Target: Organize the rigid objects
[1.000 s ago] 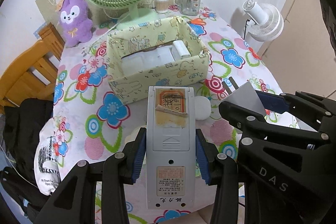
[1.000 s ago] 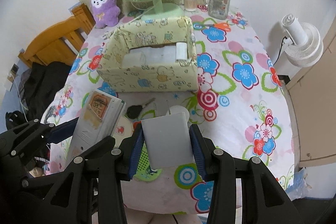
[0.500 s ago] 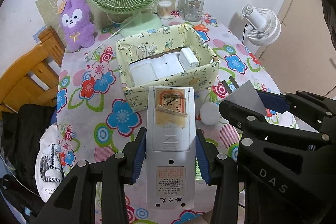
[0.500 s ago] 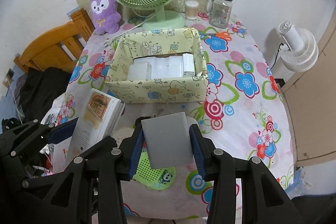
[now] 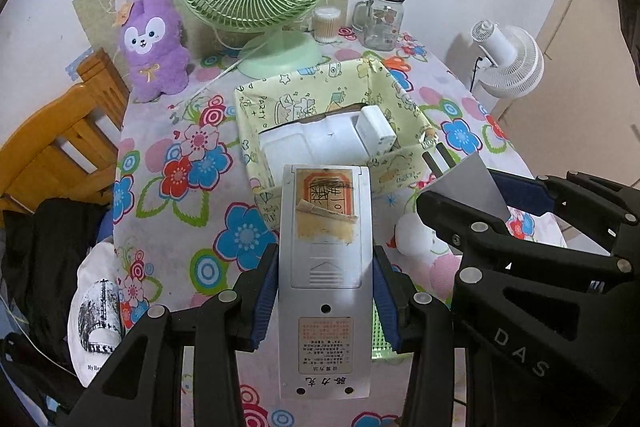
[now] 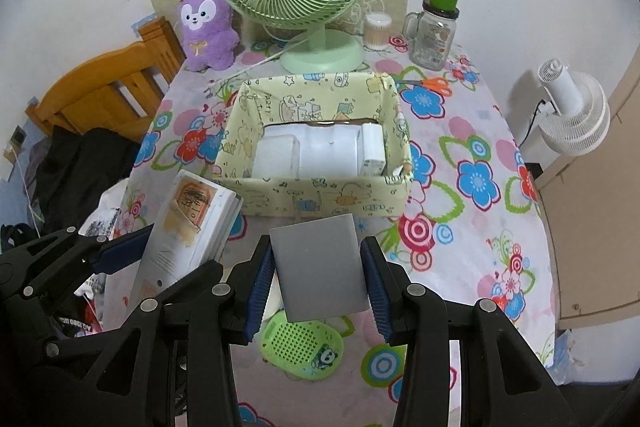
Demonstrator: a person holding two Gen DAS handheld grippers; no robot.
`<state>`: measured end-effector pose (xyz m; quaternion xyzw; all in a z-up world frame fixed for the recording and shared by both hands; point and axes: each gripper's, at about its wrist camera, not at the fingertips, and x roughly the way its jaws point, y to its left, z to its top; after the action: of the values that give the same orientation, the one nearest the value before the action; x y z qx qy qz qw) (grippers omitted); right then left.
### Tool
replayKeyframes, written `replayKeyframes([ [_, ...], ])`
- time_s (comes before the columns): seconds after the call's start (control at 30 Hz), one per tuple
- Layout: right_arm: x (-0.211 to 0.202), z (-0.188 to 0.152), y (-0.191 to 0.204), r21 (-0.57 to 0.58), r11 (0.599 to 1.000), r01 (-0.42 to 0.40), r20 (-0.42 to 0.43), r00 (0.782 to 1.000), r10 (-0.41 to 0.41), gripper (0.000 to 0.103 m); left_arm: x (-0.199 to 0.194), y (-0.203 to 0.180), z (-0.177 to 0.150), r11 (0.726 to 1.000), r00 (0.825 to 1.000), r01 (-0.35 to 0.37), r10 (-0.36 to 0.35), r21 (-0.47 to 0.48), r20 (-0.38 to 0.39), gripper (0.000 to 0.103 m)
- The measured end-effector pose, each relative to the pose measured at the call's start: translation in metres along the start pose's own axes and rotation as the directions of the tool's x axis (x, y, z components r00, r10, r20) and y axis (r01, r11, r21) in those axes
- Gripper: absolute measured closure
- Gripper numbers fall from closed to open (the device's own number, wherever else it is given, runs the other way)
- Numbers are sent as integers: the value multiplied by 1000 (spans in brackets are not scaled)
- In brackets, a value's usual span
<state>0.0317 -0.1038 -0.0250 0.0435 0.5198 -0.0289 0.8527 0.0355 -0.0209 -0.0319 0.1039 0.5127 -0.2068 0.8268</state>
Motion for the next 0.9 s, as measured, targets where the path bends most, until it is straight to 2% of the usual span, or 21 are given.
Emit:
replayKeyframes([
  [0.3,12,25,-5,-52,998,-38,-11,999,38,56,10,-8,20,1000,1000,-4,4,-28,-5,58],
  [0.9,33,69,-31,-91,994,-55,-8,998,54,56,33,-16,66,998,999,-48,48,-39,0,58],
])
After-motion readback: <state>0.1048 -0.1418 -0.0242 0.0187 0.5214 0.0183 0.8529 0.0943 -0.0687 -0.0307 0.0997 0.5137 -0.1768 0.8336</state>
